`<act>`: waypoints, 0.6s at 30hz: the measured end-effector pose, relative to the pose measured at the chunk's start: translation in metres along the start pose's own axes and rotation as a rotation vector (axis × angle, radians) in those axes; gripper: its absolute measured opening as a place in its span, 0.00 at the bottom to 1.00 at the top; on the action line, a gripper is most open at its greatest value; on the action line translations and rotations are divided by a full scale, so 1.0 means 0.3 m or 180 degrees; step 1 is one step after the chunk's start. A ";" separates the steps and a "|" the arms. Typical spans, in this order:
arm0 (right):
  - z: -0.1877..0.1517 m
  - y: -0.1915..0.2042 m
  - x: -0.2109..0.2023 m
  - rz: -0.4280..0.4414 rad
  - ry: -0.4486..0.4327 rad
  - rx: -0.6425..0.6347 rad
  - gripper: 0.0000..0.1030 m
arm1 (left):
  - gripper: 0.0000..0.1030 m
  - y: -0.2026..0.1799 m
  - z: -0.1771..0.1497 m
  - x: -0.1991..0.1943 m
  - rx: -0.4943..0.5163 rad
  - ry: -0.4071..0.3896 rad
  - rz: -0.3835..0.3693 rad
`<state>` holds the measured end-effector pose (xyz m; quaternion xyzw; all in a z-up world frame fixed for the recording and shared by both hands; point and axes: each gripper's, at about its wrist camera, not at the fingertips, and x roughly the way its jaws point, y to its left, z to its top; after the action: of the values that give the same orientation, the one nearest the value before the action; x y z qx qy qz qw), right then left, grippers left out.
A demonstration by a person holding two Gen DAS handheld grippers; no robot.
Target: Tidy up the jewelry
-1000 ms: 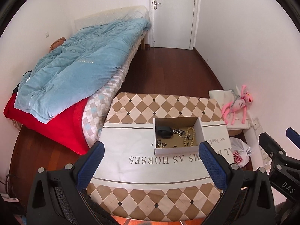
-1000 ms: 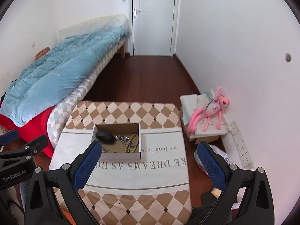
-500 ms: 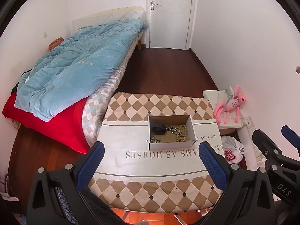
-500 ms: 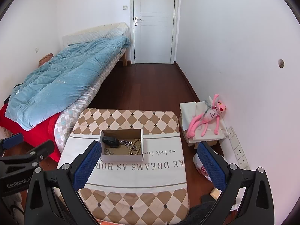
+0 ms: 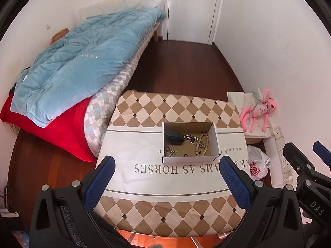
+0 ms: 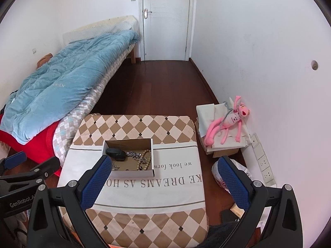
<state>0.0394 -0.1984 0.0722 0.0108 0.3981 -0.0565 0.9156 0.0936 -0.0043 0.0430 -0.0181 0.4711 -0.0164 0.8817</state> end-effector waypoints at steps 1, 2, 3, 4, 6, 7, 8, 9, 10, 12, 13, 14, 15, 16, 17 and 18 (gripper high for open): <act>0.008 0.004 0.022 -0.0002 0.0031 -0.0011 1.00 | 1.00 0.003 0.007 0.012 -0.0003 0.0021 0.0010; 0.016 0.009 0.040 -0.0006 0.0053 -0.0026 1.00 | 1.00 0.005 0.016 0.026 -0.0006 0.0038 0.0020; 0.023 0.014 0.064 -0.0013 0.0081 -0.0041 1.00 | 1.00 0.007 0.027 0.043 -0.0008 0.0058 0.0045; 0.029 0.020 0.083 -0.0019 0.0110 -0.0056 1.00 | 1.00 0.008 0.036 0.055 -0.0011 0.0078 0.0057; 0.039 0.029 0.127 -0.0009 0.0183 -0.0068 1.00 | 1.00 0.013 0.057 0.083 -0.0017 0.0114 0.0084; 0.045 0.034 0.151 -0.0008 0.0223 -0.0079 1.00 | 1.00 0.014 0.066 0.094 -0.0015 0.0134 0.0094; 0.052 0.038 0.172 -0.0004 0.0254 -0.0082 1.00 | 1.00 0.014 0.077 0.109 -0.0006 0.0159 0.0099; 0.058 0.041 0.196 -0.0011 0.0290 -0.0098 1.00 | 1.00 0.015 0.085 0.122 0.0002 0.0183 0.0109; 0.064 0.043 0.218 -0.0007 0.0331 -0.0102 1.00 | 1.00 0.019 0.093 0.135 0.0007 0.0205 0.0122; 0.076 0.047 0.254 0.0002 0.0395 -0.0104 1.00 | 1.00 0.021 0.106 0.165 0.0021 0.0264 0.0119; 0.082 0.051 0.269 0.0001 0.0430 -0.0108 1.00 | 1.00 0.025 0.112 0.176 0.0010 0.0289 0.0124; 0.089 0.053 0.287 0.0010 0.0472 -0.0108 1.00 | 1.00 0.028 0.116 0.188 -0.0005 0.0318 0.0115; 0.095 0.054 0.301 0.0034 0.0508 -0.0108 1.00 | 1.00 0.030 0.119 0.197 -0.0012 0.0334 0.0099; 0.101 0.054 0.310 0.0041 0.0531 -0.0099 1.00 | 1.00 0.033 0.120 0.209 -0.0026 0.0364 0.0096; 0.106 0.055 0.320 0.0032 0.0554 -0.0112 1.00 | 1.00 0.035 0.120 0.221 -0.0034 0.0407 0.0098; 0.109 0.057 0.328 0.0040 0.0575 -0.0120 1.00 | 1.00 0.036 0.121 0.229 -0.0037 0.0434 0.0088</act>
<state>0.1318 -0.1929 0.0222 0.0011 0.4799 -0.0420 0.8763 0.1621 0.0041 0.0055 -0.0155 0.5304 -0.0027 0.8476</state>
